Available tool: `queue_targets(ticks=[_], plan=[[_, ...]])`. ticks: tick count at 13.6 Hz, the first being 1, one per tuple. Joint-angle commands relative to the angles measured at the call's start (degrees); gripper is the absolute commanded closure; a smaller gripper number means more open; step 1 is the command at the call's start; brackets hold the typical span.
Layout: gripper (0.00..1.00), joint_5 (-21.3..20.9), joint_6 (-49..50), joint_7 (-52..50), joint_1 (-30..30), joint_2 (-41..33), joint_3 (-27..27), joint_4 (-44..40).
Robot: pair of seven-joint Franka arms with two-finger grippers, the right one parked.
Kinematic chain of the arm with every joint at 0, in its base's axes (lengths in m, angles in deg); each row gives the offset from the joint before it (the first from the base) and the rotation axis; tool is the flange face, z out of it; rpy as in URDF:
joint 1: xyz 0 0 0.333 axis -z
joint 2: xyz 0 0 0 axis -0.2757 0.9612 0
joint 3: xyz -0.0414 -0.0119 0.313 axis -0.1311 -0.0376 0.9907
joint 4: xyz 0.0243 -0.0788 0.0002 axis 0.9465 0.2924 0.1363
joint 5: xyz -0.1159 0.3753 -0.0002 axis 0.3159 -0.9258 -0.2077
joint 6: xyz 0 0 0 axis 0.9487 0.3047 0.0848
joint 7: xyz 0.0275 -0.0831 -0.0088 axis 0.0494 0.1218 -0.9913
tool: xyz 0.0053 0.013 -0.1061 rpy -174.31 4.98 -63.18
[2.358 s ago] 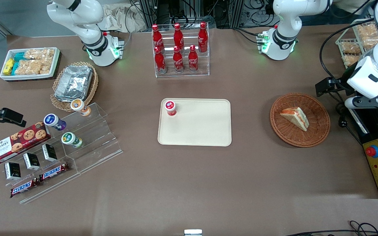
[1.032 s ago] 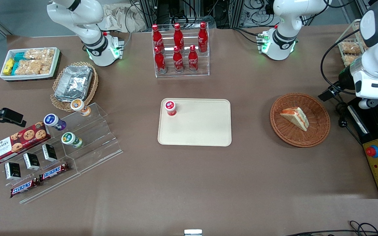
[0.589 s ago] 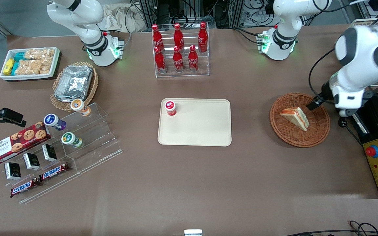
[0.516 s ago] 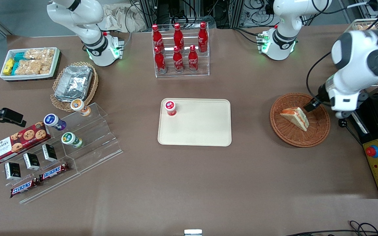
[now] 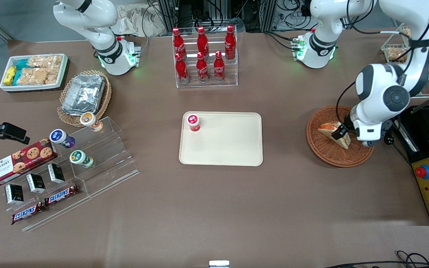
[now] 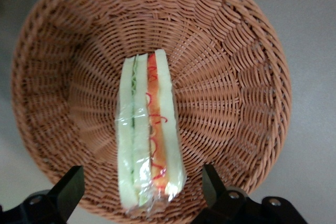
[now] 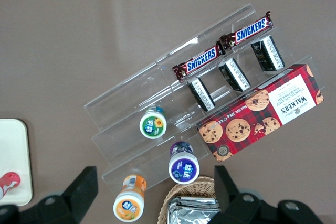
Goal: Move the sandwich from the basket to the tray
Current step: 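Close the left gripper on the sandwich wedge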
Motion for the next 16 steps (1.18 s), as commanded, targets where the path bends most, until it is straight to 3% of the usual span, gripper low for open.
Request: queue_targets(ticks=[1, 4, 5, 6, 7, 8, 12, 16], plan=[[0.00, -1.36, -4.41, -2.11, 0.02, 0.66, -0.27, 2.69], [0.01, -1.36, -5.12, -2.11, -0.07, 2.42, -0.18, 2.87], [0.14, -1.36, -5.12, -2.11, -0.07, 2.51, -0.18, 2.87], [0.43, -1.36, -5.12, -2.03, -0.16, 2.60, -0.18, 2.79], [0.84, -1.36, -5.04, -1.85, -0.25, 2.77, -0.18, 2.78], [1.00, -1.36, -5.04, -1.42, -0.25, 2.77, -0.18, 2.70], [1.00, -1.71, 3.89, 8.48, -0.25, -2.30, -0.18, -0.10], [1.00, -1.10, 27.79, 12.12, 0.02, -4.26, -6.75, -17.64]])
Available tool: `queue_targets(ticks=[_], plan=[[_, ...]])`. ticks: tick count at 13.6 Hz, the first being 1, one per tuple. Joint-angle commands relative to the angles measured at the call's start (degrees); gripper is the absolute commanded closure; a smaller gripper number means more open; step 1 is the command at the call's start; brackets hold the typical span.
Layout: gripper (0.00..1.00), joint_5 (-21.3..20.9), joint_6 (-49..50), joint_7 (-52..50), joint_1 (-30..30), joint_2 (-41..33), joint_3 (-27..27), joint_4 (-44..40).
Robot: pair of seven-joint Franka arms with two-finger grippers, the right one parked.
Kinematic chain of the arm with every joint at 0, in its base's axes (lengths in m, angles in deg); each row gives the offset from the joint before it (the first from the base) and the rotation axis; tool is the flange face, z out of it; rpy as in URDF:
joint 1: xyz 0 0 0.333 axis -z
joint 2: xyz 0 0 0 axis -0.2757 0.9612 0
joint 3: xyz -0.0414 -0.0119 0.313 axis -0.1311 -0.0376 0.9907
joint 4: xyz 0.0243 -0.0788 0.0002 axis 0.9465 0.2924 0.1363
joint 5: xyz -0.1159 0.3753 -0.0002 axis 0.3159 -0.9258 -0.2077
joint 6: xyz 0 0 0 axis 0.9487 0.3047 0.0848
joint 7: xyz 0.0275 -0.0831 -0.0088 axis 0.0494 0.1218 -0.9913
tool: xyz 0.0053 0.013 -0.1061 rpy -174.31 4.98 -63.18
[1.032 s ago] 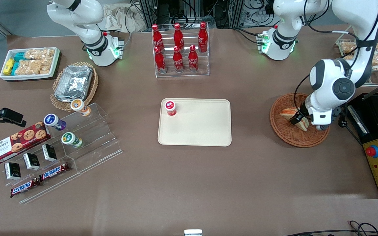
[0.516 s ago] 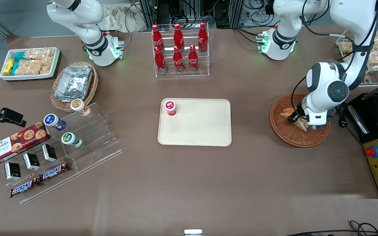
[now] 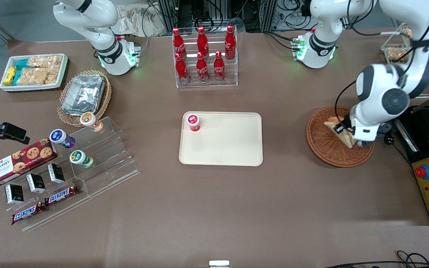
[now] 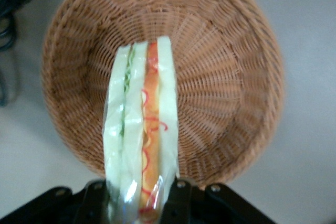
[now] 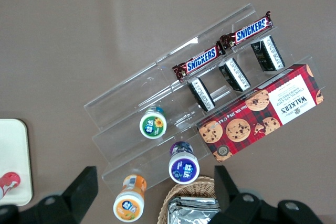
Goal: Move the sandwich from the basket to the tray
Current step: 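Lift the sandwich and carry it toward the cream tray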
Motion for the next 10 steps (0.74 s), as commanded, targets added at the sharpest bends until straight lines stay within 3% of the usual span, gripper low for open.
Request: queue_targets(ticks=[1, 5, 10], plan=[[1.00, 0.09, 13.06, 2.44, 0.08, -0.14, -6.03, -12.93], [1.00, 2.99, 12.75, 7.20, 0.17, 0.03, -14.63, -15.25], [1.00, 2.90, 1.79, 16.84, 0.17, 6.61, -23.87, -14.46]])
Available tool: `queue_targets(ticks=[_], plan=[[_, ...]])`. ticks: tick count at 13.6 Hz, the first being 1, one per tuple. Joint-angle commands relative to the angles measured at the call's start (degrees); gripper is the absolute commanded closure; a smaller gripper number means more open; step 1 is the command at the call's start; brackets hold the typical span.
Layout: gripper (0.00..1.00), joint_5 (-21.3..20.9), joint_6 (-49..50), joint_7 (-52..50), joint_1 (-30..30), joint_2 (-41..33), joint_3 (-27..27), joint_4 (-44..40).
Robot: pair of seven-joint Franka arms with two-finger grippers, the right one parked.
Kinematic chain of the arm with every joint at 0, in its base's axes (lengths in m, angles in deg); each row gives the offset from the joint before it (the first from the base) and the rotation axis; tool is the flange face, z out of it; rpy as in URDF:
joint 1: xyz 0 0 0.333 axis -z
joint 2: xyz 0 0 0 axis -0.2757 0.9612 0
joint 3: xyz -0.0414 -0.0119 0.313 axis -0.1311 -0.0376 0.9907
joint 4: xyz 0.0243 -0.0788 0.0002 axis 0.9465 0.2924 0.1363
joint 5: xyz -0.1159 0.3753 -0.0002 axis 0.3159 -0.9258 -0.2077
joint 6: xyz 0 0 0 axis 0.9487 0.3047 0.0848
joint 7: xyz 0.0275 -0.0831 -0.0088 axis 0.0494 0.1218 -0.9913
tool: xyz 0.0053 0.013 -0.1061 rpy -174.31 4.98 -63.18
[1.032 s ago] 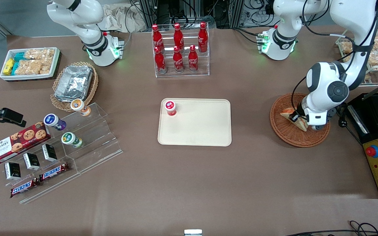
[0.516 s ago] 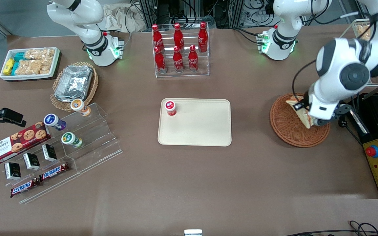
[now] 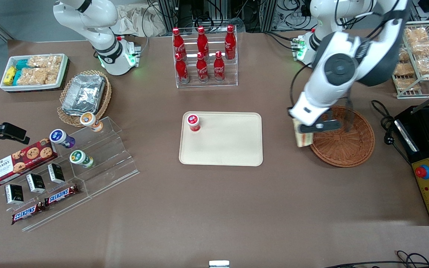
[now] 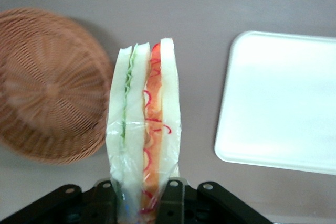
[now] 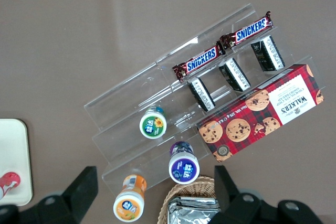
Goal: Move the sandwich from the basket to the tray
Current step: 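Lift the sandwich and carry it toward the cream tray, then lower the sandwich onto the tray and open the left gripper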
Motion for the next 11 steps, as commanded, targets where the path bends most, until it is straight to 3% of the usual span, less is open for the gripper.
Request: queue_targets(ticks=[1, 3, 5, 8, 11], plan=[[1.00, 0.16, -7.81, 4.75, -0.64, 6.81, -4.62, 0.08], [1.00, -0.98, -14.76, 0.47, 0.75, 13.22, -6.65, 0.26], [1.00, -9.02, -20.57, -6.55, 5.75, 17.63, -6.22, 1.05], [1.00, -21.51, -25.42, -18.16, 8.50, 24.31, -6.31, 1.41], [1.00, -28.22, -27.10, -22.32, 8.41, 27.75, -6.31, 1.93]])
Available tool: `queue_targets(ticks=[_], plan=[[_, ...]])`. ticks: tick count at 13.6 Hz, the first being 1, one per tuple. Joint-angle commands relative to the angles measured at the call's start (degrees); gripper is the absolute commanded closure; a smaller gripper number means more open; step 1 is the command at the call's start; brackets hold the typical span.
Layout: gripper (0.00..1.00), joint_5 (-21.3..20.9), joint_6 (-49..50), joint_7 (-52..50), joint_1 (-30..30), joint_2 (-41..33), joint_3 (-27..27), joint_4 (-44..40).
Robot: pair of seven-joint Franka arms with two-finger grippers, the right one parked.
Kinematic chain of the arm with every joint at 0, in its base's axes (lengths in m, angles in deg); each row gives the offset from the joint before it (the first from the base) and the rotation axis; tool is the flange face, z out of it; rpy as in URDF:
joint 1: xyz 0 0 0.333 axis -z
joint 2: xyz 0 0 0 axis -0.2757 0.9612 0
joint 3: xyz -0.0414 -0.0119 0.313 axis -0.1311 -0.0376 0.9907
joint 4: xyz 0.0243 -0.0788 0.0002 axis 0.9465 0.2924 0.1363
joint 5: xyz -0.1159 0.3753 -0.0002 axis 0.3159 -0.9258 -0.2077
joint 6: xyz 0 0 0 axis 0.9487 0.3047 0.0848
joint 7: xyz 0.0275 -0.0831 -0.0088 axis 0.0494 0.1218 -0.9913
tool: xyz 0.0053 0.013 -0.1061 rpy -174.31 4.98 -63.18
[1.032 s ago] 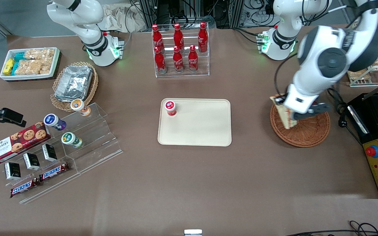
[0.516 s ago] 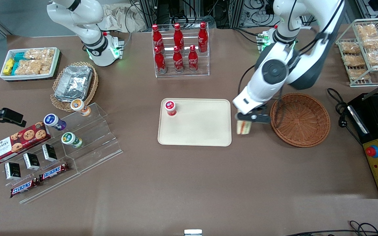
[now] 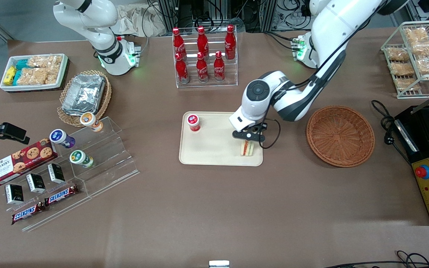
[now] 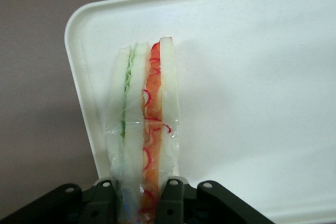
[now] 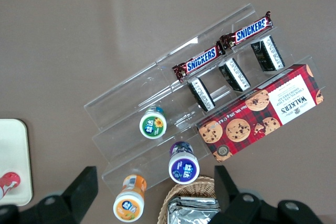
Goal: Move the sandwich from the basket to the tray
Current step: 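Lower the sandwich onto the tray and open the left gripper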
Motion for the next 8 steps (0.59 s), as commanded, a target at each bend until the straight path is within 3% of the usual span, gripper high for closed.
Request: queue_targets(ticks=[1, 3, 4, 5, 8], plan=[[1.00, -3.57, -0.88, -2.55, -0.61, 1.52, -0.20, -0.16], [0.99, -3.58, -0.79, -2.55, -0.87, 1.79, -0.20, 0.11], [0.63, -3.58, -0.79, -2.55, -1.05, 1.88, -0.20, 0.20], [0.01, -3.58, -0.70, -2.38, -1.22, 1.88, -0.20, 0.20], [0.00, -2.70, 1.39, -2.56, -1.22, 1.01, -0.46, -0.77]])
